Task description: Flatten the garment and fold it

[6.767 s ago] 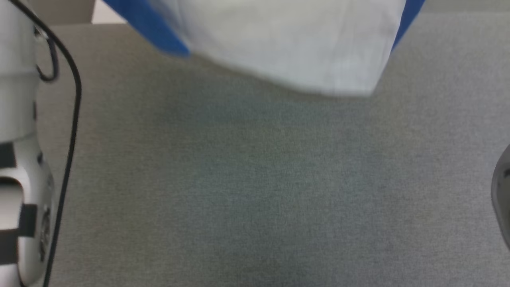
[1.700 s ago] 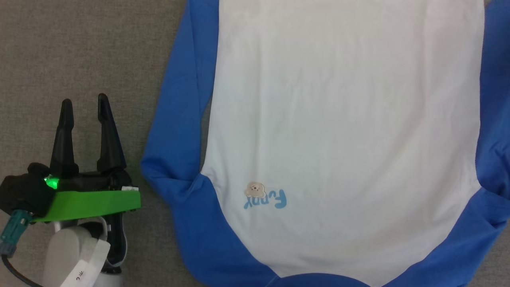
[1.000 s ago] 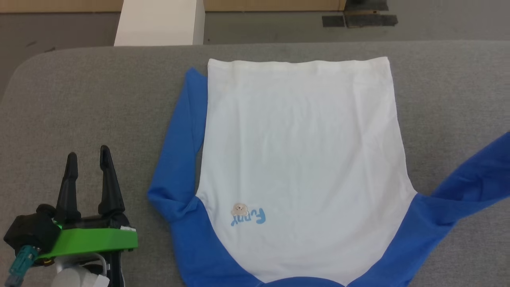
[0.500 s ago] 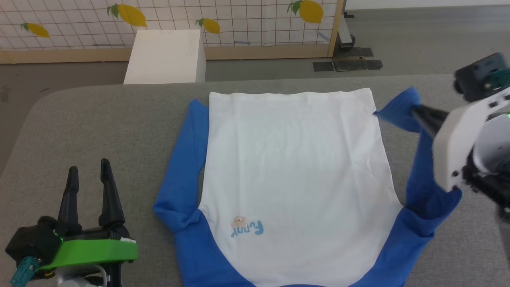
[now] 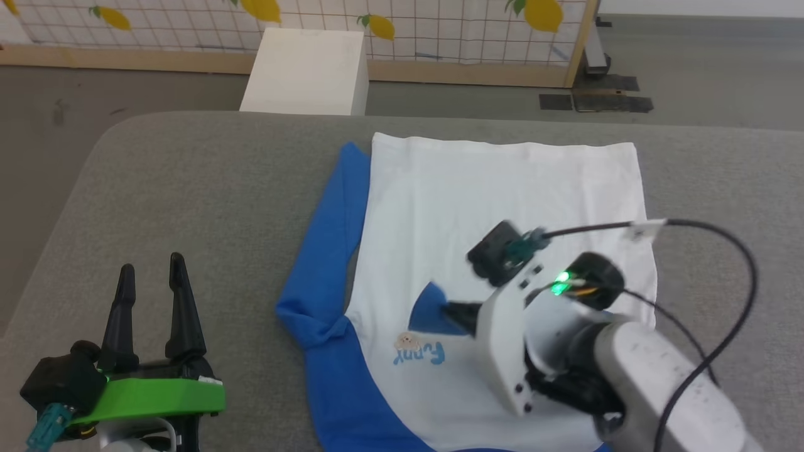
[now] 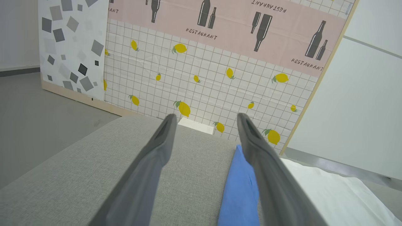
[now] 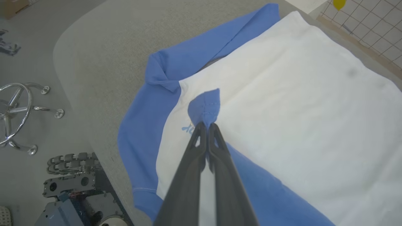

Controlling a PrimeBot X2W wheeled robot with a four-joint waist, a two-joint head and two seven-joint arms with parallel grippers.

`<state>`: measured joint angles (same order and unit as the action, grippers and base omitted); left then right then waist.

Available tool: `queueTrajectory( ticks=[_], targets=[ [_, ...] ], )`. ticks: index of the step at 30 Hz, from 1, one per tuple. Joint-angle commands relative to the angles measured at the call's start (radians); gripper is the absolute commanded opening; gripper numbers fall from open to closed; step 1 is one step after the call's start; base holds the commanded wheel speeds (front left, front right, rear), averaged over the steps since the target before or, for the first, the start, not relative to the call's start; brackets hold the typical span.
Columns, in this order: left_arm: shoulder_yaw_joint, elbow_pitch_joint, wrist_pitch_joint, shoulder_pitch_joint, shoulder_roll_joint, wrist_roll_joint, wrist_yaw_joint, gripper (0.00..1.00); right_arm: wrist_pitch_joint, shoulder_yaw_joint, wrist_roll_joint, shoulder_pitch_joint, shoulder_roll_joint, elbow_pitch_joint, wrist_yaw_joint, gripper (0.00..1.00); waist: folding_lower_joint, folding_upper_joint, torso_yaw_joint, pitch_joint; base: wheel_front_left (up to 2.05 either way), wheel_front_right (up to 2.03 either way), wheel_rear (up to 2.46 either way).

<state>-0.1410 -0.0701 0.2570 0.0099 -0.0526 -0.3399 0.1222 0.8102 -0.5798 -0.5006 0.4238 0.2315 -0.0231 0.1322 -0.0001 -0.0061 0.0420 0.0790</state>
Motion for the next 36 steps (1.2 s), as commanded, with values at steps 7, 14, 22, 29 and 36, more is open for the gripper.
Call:
queueTrajectory(
  ticks=[7,14,22,29,36],
  targets=[
    [0.003,0.003,0.005,0.002,0.002,-0.016,-0.006,1.00,-0.067,-0.137,-0.028,-0.036,-0.025,0.122,-0.002,0.00,0.0001,0.0061,0.030,0.022,0.00,0.00,0.00],
    [0.000,-0.004,0.005,0.001,0.002,-0.023,-0.012,1.00,-0.155,-0.210,-0.033,-0.026,-0.056,0.232,-0.002,0.00,0.0001,0.0061,0.022,0.045,0.00,0.00,0.00],
    [0.003,0.001,0.005,0.000,0.002,-0.025,-0.015,1.00,-0.228,-0.226,-0.080,0.012,-0.088,0.286,-0.002,1.00,0.0001,0.0061,0.006,0.048,0.00,0.00,0.00],
    [-0.006,0.006,0.005,0.009,0.002,-0.019,-0.016,1.00,-0.303,-0.053,-0.144,0.038,-0.058,0.177,-0.002,1.00,0.0001,0.0061,-0.020,0.022,0.00,0.00,0.00],
    [0.001,0.012,0.005,0.023,0.002,-0.023,-0.019,1.00,-0.458,0.349,-0.050,-0.010,-0.073,0.130,-0.002,1.00,0.0001,0.0061,-0.047,-0.002,0.00,0.00,0.00]
  ],
)
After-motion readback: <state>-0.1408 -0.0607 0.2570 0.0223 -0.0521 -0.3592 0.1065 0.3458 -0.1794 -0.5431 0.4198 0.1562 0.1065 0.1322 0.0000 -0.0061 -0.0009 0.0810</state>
